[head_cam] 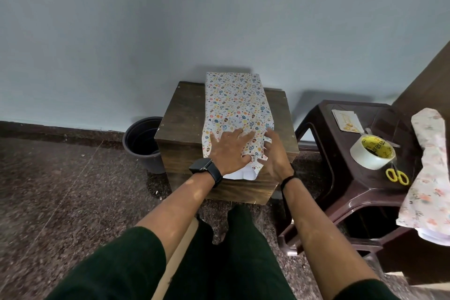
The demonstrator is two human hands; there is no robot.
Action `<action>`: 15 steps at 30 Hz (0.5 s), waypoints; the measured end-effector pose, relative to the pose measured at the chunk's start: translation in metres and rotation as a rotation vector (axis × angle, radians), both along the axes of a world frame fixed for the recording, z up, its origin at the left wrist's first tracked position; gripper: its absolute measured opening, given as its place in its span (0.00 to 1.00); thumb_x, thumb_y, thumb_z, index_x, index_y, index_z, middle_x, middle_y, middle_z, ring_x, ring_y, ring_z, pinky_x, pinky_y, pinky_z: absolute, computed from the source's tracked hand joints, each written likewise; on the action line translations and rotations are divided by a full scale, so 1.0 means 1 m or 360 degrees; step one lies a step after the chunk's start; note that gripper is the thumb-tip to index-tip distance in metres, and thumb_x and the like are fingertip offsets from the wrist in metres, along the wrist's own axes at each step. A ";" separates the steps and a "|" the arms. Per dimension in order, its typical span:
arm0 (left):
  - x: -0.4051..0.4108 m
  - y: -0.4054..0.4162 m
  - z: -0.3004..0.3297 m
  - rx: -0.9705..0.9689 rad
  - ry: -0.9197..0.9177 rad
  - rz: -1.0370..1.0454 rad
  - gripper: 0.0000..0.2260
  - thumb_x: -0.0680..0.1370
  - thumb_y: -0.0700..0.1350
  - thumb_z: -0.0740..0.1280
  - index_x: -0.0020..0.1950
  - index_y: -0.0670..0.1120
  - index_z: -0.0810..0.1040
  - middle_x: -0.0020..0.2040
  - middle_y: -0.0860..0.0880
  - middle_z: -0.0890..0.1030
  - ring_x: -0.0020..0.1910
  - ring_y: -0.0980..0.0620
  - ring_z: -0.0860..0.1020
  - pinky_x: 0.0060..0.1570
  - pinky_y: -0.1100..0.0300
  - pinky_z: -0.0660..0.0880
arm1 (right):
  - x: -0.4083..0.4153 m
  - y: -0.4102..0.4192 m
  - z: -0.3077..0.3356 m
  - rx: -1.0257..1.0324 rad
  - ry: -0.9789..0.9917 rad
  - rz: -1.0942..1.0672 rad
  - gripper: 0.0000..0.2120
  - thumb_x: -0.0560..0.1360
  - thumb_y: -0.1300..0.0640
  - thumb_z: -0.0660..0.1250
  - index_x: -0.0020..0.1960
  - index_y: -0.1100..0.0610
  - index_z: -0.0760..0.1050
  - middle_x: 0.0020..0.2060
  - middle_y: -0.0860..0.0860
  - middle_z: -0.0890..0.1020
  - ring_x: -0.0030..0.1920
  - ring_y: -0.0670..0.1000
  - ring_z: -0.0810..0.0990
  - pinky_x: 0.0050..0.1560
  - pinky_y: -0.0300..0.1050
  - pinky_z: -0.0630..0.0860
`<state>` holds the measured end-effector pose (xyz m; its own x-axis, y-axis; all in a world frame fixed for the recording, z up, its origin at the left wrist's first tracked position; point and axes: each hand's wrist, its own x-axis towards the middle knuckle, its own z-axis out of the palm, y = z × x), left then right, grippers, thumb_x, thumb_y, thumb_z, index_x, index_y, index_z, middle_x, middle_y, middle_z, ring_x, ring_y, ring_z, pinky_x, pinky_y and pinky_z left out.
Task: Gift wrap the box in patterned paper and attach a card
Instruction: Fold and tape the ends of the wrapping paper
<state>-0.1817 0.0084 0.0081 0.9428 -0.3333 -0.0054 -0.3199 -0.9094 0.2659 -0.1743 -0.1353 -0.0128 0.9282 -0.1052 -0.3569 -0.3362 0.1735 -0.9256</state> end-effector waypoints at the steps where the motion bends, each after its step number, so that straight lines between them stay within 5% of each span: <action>1: -0.001 0.000 -0.001 0.0009 -0.0009 0.0004 0.29 0.77 0.55 0.61 0.76 0.60 0.53 0.77 0.51 0.57 0.73 0.45 0.58 0.69 0.32 0.48 | 0.002 -0.001 0.002 -0.0071 -0.0008 0.0033 0.28 0.73 0.36 0.61 0.67 0.50 0.67 0.66 0.54 0.72 0.65 0.56 0.71 0.65 0.62 0.66; 9: -0.006 -0.004 -0.005 0.0177 -0.0089 0.0041 0.34 0.76 0.59 0.60 0.77 0.60 0.44 0.76 0.51 0.57 0.72 0.44 0.60 0.68 0.30 0.48 | 0.023 0.000 0.017 -0.0364 0.0041 0.0087 0.17 0.77 0.52 0.63 0.62 0.55 0.63 0.59 0.55 0.76 0.59 0.57 0.76 0.59 0.60 0.74; 15: -0.001 -0.017 -0.009 0.0414 -0.0218 0.0077 0.38 0.76 0.55 0.64 0.77 0.52 0.43 0.76 0.46 0.53 0.73 0.40 0.53 0.68 0.32 0.49 | 0.027 -0.003 0.017 -0.0569 0.0020 0.0139 0.10 0.78 0.52 0.61 0.54 0.57 0.66 0.58 0.61 0.77 0.52 0.56 0.77 0.57 0.60 0.75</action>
<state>-0.1827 -0.0084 -0.0007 0.9554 -0.2921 0.0435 -0.2914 -0.9564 -0.0206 -0.1475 -0.1381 0.0045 0.9349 -0.1457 -0.3236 -0.3474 -0.1902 -0.9182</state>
